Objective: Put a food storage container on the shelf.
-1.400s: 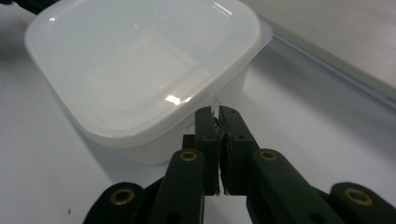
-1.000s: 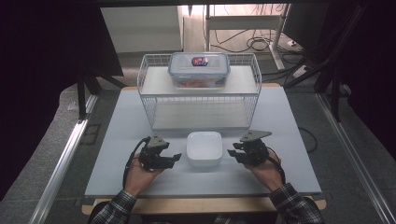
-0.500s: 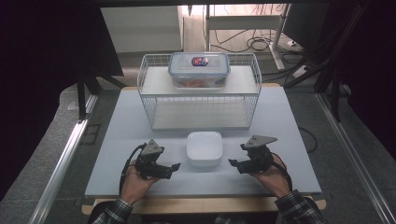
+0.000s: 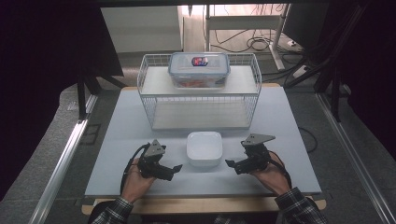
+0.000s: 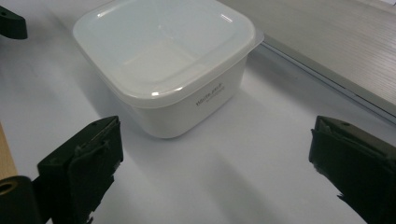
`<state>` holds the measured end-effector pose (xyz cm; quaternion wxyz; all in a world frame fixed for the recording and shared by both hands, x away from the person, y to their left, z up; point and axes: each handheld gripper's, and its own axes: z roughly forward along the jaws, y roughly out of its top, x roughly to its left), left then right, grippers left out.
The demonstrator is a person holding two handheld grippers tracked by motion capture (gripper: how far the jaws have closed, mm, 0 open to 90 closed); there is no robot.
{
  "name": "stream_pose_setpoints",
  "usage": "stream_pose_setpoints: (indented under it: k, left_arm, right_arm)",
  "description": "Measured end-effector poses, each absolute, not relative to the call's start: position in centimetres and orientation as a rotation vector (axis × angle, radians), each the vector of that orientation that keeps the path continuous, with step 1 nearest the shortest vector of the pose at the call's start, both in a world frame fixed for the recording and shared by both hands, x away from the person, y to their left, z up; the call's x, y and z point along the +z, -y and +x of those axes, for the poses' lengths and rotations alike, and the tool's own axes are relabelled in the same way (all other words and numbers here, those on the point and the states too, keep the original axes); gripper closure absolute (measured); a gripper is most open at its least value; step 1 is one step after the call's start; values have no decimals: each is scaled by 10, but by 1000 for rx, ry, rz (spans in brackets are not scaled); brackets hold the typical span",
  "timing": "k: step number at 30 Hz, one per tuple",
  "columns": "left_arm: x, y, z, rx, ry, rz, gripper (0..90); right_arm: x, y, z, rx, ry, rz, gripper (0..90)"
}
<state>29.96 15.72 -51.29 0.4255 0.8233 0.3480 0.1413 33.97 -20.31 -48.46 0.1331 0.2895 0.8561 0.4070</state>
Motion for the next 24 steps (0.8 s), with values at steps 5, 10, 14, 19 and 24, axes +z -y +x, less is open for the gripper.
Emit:
stream_pose_setpoints:
  k: [5,10,14,19,24]
  left_arm:
    - [-509,-155,302,326,-886,2051,26]
    - [-507,-152,301,326,-877,2068,22]
    - [-505,-152,303,282,-876,2057,15]
    - [-500,-152,306,250,-869,2044,20]
    - [-494,-147,308,298,-846,2096,54]
  right_arm:
    - [-481,201,340,1182,-2492,855,17]
    - [-481,198,340,1158,-2497,843,15]
    - [-479,197,340,1155,-2500,852,16]
    - [-474,195,341,1150,-2499,859,45]
    - [-471,191,342,1140,-2513,870,119]
